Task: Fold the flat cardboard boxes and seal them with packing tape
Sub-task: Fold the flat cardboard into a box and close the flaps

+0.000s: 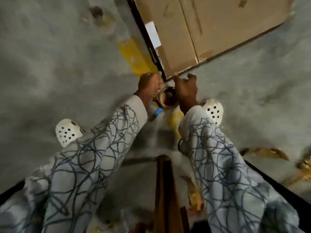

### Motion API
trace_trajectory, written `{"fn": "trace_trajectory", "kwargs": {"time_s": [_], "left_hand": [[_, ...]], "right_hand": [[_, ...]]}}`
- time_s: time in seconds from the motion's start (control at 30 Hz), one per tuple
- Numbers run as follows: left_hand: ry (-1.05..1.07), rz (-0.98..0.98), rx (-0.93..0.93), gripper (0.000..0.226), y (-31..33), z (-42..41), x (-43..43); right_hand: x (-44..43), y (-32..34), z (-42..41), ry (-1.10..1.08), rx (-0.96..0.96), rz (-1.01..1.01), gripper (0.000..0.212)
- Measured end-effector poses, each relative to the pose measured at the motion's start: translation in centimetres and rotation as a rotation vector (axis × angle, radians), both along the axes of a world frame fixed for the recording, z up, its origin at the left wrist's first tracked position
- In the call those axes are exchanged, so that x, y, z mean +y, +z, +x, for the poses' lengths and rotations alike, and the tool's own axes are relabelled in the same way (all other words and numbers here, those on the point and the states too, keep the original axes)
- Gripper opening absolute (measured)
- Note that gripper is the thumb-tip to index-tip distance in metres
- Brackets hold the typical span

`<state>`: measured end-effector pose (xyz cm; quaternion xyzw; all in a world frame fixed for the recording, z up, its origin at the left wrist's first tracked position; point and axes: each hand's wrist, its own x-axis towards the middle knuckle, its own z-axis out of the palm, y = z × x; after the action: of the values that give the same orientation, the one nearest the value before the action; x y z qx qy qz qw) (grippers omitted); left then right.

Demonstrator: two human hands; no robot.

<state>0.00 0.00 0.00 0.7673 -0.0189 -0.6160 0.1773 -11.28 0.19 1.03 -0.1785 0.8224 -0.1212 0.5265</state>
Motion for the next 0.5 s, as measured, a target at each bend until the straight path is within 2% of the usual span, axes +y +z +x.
{"fn": "trace_trajectory", "kwargs": {"time_s": [0.03, 0.07, 0.1, 0.2, 0.3, 0.37, 0.5], "left_hand": [[0.008, -0.027, 0.031, 0.031, -1.5, -0.3, -0.2], [0.026, -0.049, 0.038, 0.026, -2.9, -0.5, -0.5], [0.031, -0.059, 0.052, 0.021, -3.8, -0.4, -0.7], [0.064, -0.119, 0.12, 0.03, -3.2, -0.2, -0.7], [0.123, -0.157, 0.188, 0.031, 0.9, 0.9, -0.5], [0.175, -0.223, 0.209, 0.027, 5.5, 2.1, 0.1], [0.176, -0.46, 0.097, 0.021, 16.0, 5.6, 4.2]], "right_hand": [[-0.3, -1.6, 0.5, -0.1, 0.003, -0.012, 0.078], [-0.9, -2.9, 0.7, -0.228, -0.073, 0.0, 0.081], [-1.3, -4.2, 0.9, -0.314, -0.134, -0.033, 0.076], [-2.1, -5.1, 1.5, -0.377, -0.166, -0.146, 0.047], [-2.3, -0.3, 2.6, -0.334, -0.19, -0.154, 0.032], [-1.6, 3.8, 4.0, -0.365, -0.284, -0.187, 0.027], [3.3, 13.0, 8.2, -0.39, -0.47, -0.269, 0.041]]}}
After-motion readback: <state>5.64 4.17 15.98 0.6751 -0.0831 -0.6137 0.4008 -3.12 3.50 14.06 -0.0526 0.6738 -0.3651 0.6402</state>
